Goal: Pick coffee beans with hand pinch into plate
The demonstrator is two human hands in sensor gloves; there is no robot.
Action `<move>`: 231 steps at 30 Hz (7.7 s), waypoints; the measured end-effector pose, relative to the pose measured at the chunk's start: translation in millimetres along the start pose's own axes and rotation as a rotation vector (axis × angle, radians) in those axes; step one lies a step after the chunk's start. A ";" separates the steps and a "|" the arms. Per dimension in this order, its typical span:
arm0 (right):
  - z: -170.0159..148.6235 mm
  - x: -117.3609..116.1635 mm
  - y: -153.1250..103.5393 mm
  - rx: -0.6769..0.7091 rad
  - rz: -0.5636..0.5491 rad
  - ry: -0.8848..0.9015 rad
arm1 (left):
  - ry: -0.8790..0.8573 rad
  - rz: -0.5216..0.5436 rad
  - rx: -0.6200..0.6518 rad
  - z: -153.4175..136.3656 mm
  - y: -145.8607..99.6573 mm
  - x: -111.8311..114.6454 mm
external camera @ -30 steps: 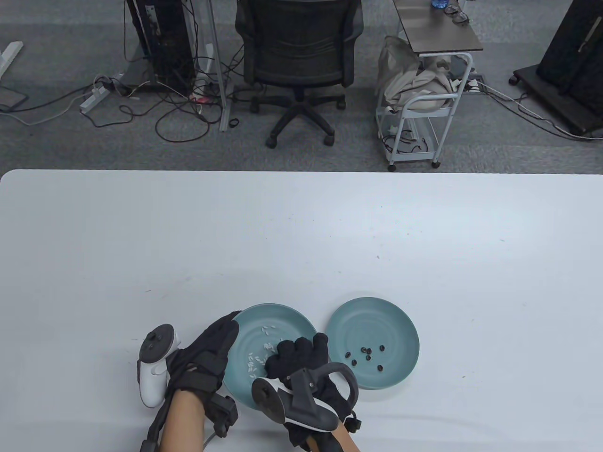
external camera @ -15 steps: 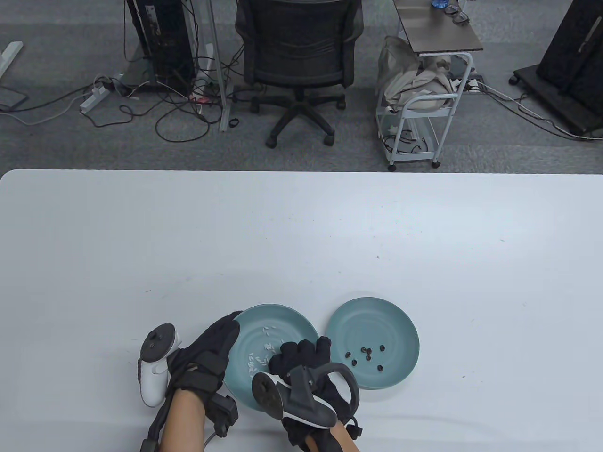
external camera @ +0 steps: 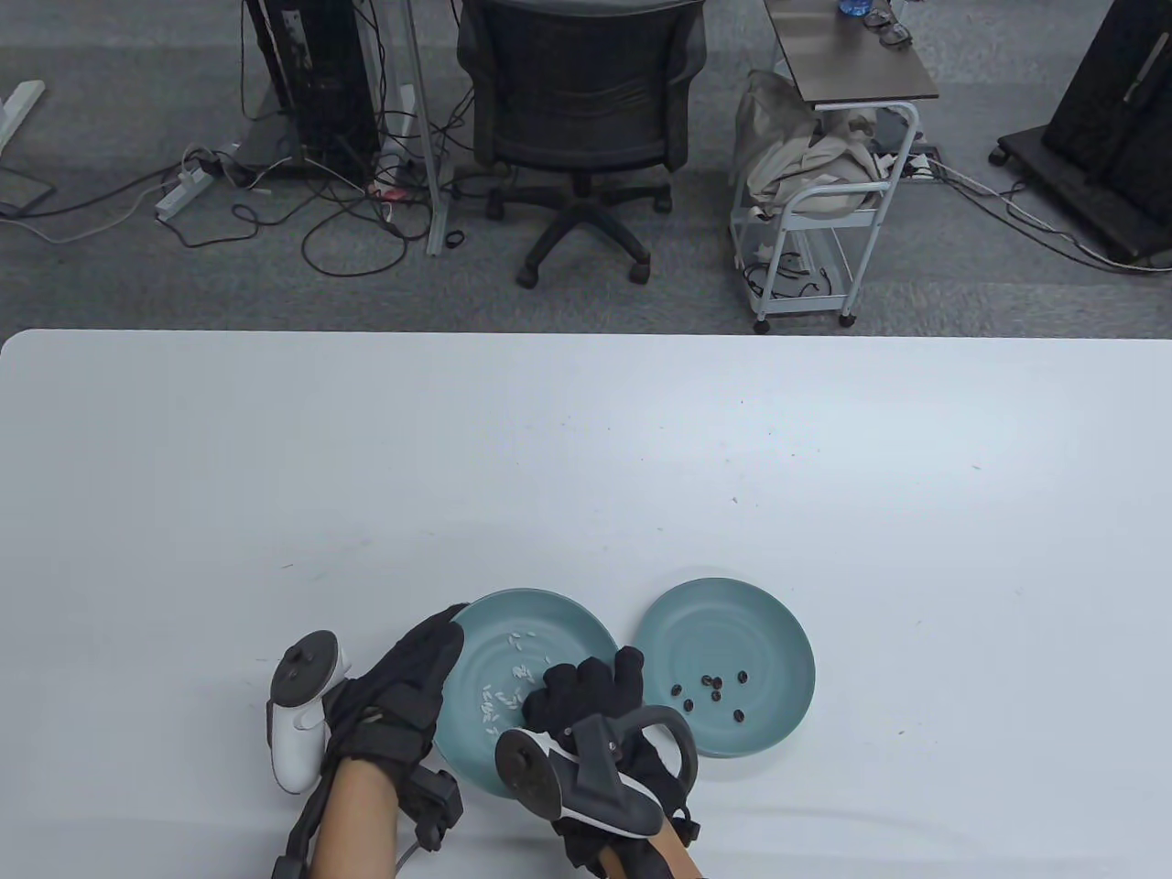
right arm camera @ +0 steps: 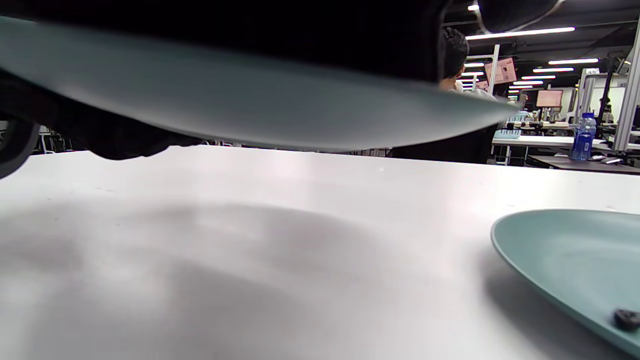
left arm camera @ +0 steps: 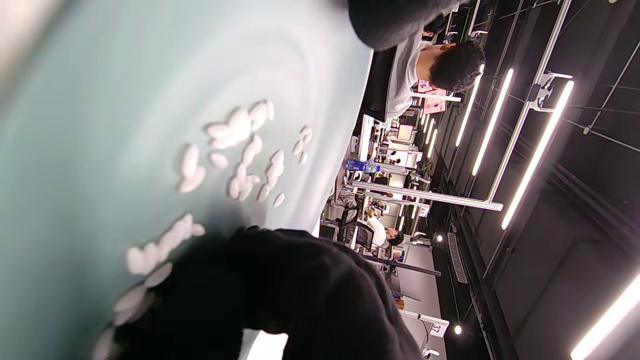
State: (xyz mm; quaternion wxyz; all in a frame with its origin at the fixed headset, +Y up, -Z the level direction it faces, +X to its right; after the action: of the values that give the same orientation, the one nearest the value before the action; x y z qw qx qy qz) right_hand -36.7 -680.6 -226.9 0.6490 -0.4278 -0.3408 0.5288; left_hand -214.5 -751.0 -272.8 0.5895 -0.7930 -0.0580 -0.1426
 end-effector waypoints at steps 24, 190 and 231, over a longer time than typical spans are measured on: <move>-57.5 31.3 -1.2 -0.112 -0.099 0.355 | 0.002 0.028 0.006 1.2 -0.9 -0.8; -47.4 40.3 -4.5 -0.022 -0.108 0.374 | -0.033 -0.092 0.014 -2.6 3.8 5.6; -198.2 -22.8 -19.2 -0.766 0.134 0.014 | -0.011 -0.066 0.017 -1.1 1.5 4.8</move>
State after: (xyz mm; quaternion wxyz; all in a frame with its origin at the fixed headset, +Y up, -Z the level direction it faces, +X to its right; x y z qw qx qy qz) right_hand 143.5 -743.0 -288.8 0.4085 -0.6640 -0.4805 0.4017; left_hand -209.7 -752.8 -272.5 0.5907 -0.7864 -0.0887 -0.1572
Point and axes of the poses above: the tracker on the back of each hand, its own z axis roughly to the thumb side, its own y axis roughly from the wrist to the fingertips, x = y × z, the point moved 3 cm from there along y, roughly from the wrist to the fingertips, and after that the axes turned 9 degrees about y, right-handed, at the moved point
